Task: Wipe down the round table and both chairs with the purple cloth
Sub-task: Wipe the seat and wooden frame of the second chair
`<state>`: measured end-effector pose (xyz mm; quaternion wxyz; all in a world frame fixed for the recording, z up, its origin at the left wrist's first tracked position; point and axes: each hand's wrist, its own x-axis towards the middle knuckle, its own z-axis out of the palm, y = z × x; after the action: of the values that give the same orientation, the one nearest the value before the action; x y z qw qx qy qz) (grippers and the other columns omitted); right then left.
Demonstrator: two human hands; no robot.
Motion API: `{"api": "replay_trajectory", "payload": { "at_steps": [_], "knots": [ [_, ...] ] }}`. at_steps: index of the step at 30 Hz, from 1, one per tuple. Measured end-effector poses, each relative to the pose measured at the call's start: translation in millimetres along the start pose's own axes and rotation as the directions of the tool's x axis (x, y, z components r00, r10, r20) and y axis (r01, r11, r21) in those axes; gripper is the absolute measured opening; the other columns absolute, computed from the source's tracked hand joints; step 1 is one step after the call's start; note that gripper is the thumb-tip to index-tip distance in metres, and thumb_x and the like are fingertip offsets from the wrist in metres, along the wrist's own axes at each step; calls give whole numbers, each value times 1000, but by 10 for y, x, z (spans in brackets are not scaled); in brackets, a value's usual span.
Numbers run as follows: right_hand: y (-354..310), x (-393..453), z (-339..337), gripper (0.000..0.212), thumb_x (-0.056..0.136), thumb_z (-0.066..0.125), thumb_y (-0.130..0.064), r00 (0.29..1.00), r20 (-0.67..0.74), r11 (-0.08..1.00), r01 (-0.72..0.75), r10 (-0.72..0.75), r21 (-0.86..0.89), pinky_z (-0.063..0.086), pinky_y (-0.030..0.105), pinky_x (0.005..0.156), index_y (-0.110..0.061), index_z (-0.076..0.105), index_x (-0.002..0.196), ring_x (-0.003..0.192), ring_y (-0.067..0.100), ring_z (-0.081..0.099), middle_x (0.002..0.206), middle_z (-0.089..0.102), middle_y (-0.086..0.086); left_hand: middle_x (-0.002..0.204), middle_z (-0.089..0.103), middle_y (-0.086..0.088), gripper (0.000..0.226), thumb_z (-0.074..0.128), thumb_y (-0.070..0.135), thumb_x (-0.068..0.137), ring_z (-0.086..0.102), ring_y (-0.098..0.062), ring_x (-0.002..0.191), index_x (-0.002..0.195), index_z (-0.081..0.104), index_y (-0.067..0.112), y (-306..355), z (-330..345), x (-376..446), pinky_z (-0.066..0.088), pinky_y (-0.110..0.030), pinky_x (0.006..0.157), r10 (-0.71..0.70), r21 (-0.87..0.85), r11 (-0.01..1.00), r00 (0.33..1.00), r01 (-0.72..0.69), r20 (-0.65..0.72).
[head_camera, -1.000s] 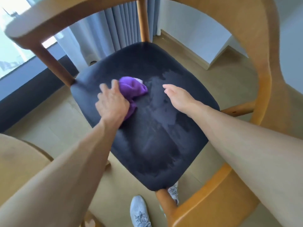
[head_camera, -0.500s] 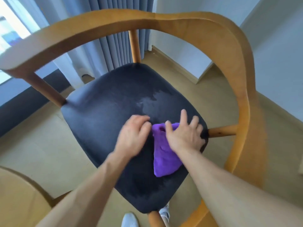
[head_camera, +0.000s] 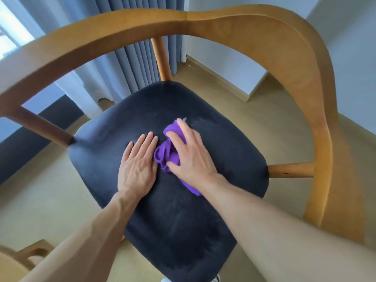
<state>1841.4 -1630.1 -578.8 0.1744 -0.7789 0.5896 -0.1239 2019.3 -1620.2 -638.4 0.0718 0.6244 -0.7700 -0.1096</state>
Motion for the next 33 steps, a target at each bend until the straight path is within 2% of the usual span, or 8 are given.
{"api": "replay_trajectory", "payload": {
  "at_steps": [3, 8, 14, 17, 20, 23, 29, 33],
  "knots": [
    [112, -2, 82, 70, 80, 66, -50, 997, 71, 982, 35, -22, -187, 35, 49, 109, -34, 40, 143, 147, 30, 19, 165, 5, 7, 161, 31, -6, 60, 27, 35, 98, 28, -25, 150, 153, 39, 12, 8, 42, -29, 20, -46, 123, -9, 40, 999, 1000, 10, -17],
    [594, 73, -28, 30, 81, 60, -22, 999, -1, 978, 36, -37, -207, 48, 46, 84, -22, 62, 111, 110, 38, 46, 144, 42, 14, 162, 31, -2, 55, 29, 34, 102, 27, -22, 151, 153, 38, 16, 35, 70, -18, 19, -45, 124, -19, 77, 997, 998, 23, -53],
    [1053, 496, -132, 59, 82, 67, -26, 957, -170, 942, -267, 234, -205, 48, 44, 93, -29, 50, 138, 114, 36, 45, 147, 38, 9, 163, 29, -1, 55, 30, 33, 102, 23, -20, 152, 155, 35, 17, 63, 78, 34, 16, -44, 125, -21, 109, 994, 998, 28, -62],
    [773, 488, -32, 55, 76, 65, -27, 921, -215, 934, -349, 326, -76, 48, 46, 91, -28, 57, 131, 108, 38, 47, 138, 45, 12, 163, 30, -1, 55, 32, 32, 102, 25, -21, 152, 155, 35, 17, 9, 128, -14, 18, -45, 124, -16, 122, 992, 996, 27, -85],
    [209, 202, 230, 42, 68, 61, -28, 981, -153, 992, -122, 119, -15, 47, 42, 79, -26, 64, 109, 95, 35, 48, 125, 51, 13, 161, 33, -3, 56, 33, 32, 100, 30, -23, 150, 153, 39, 15, -19, 157, -33, 21, -46, 123, 5, 111, 994, 994, 7, -107],
    [222, 111, 193, 43, 69, 59, -32, 993, -21, 993, 114, -114, -32, 48, 40, 80, -31, 63, 112, 101, 33, 49, 136, 49, 6, 160, 34, -4, 56, 35, 32, 99, 31, -23, 149, 152, 41, 14, 17, 142, -29, 22, -47, 122, 11, 106, 994, 993, 2, -121],
    [1512, 757, -415, 48, 78, 66, -27, 938, -136, 916, -343, 320, -208, 50, 45, 88, -27, 59, 125, 116, 37, 45, 131, 45, 10, 163, 29, -2, 57, 31, 34, 101, 25, -22, 151, 155, 34, 17, 33, 139, -4, 17, -46, 124, -10, 126, 992, 994, 24, -107],
    [1099, 649, -190, 49, 74, 63, -31, 928, -174, 939, -342, 329, -45, 51, 40, 81, -27, 60, 123, 111, 37, 48, 124, 48, 10, 163, 29, -2, 57, 31, 34, 101, 23, -22, 152, 156, 33, 18, 33, 133, -9, 15, -46, 125, -19, 157, 987, 996, 33, -91]
  ]
}}
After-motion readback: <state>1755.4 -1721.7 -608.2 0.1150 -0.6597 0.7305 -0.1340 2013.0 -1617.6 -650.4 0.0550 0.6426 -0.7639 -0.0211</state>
